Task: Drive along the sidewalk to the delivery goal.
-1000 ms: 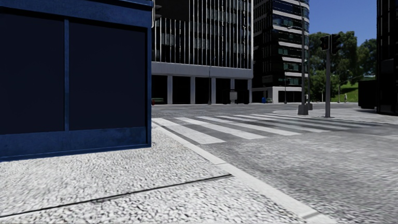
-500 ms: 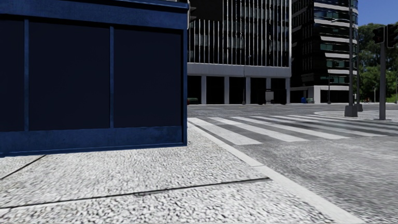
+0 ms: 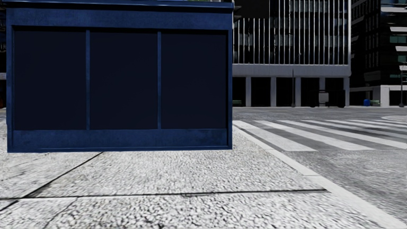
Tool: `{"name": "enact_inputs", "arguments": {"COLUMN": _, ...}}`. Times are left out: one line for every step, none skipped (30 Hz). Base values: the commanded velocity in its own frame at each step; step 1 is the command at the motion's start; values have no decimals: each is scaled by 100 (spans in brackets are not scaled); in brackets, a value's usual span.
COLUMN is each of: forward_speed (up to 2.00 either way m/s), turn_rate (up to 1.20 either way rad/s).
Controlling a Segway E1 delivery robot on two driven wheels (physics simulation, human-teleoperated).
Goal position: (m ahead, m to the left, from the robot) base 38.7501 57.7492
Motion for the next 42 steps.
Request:
{"name": "enact_inputs", "arguments": {"forward_speed": 0, "turn_rate": 69}}
{"name": "enact_inputs", "arguments": {"forward_speed": 0, "turn_rate": 69}}
{"name": "enact_inputs", "arguments": {"forward_speed": 0, "turn_rate": 69}}
{"name": "enact_inputs", "arguments": {"forward_speed": 0, "turn_rate": 69}}
{"name": "enact_inputs", "arguments": {"forward_speed": 0, "turn_rate": 69}}
{"name": "enact_inputs", "arguments": {"forward_speed": 5, "turn_rate": 69}}
{"name": "enact_inputs", "arguments": {"forward_speed": 5, "turn_rate": 69}}
{"name": "enact_inputs", "arguments": {"forward_speed": 10, "turn_rate": 69}}
{"name": "enact_inputs", "arguments": {"forward_speed": 12, "turn_rate": 69}}
{"name": "enact_inputs", "arguments": {"forward_speed": 13, "turn_rate": 69}}
{"name": "enact_inputs", "arguments": {"forward_speed": 13, "turn_rate": 69}}
{"name": "enact_inputs", "arguments": {"forward_speed": 14, "turn_rate": 69}}
{"name": "enact_inputs", "arguments": {"forward_speed": 23, "turn_rate": 69}}
{"name": "enact_inputs", "arguments": {"forward_speed": 42, "turn_rate": 69}}
{"name": "enact_inputs", "arguments": {"forward_speed": 42, "turn_rate": 69}}
{"name": "enact_inputs", "arguments": {"forward_speed": 54, "turn_rate": 69}}
{"name": "enact_inputs", "arguments": {"forward_speed": 64, "turn_rate": 69}}
{"name": "enact_inputs", "arguments": {"forward_speed": 64, "turn_rate": 69}}
{"name": "enact_inputs", "arguments": {"forward_speed": 68, "turn_rate": 69}}
{"name": "enact_inputs", "arguments": {"forward_speed": 71, "turn_rate": 69}}
{"name": "enact_inputs", "arguments": {"forward_speed": 73, "turn_rate": 69}}
{"name": "enact_inputs", "arguments": {"forward_speed": 73, "turn_rate": 69}}
{"name": "enact_inputs", "arguments": {"forward_speed": 74, "turn_rate": 69}}
{"name": "enact_inputs", "arguments": {"forward_speed": 75, "turn_rate": 69}}
{"name": "enact_inputs", "arguments": {"forward_speed": 78, "turn_rate": 69}}
{"name": "enact_inputs", "arguments": {"forward_speed": 78, "turn_rate": 69}}
{"name": "enact_inputs", "arguments": {"forward_speed": 80, "turn_rate": 69}}
{"name": "enact_inputs", "arguments": {"forward_speed": 83, "turn_rate": 69}}
{"name": "enact_inputs", "arguments": {"forward_speed": 85, "turn_rate": 69}}
{"name": "enact_inputs", "arguments": {"forward_speed": 85, "turn_rate": 69}}
{"name": "enact_inputs", "arguments": {"forward_speed": 87, "turn_rate": 69}}
{"name": "enact_inputs", "arguments": {"forward_speed": 88, "turn_rate": 69}}
{"name": "enact_inputs", "arguments": {"forward_speed": 89, "turn_rate": 69}}
{"name": "enact_inputs", "arguments": {"forward_speed": 89, "turn_rate": 69}}
{"name": "enact_inputs", "arguments": {"forward_speed": 90, "turn_rate": 69}}
{"name": "enact_inputs", "arguments": {"forward_speed": 90, "turn_rate": 69}}
{"name": "enact_inputs", "arguments": {"forward_speed": 90, "turn_rate": 69}}
{"name": "enact_inputs", "arguments": {"forward_speed": 90, "turn_rate": 69}}
{"name": "enact_inputs", "arguments": {"forward_speed": 90, "turn_rate": 69}}
{"name": "enact_inputs", "arguments": {"forward_speed": 90, "turn_rate": 69}}
{"name": "enact_inputs", "arguments": {"forward_speed": 90, "turn_rate": 69}}
{"name": "enact_inputs", "arguments": {"forward_speed": 90, "turn_rate": 69}}
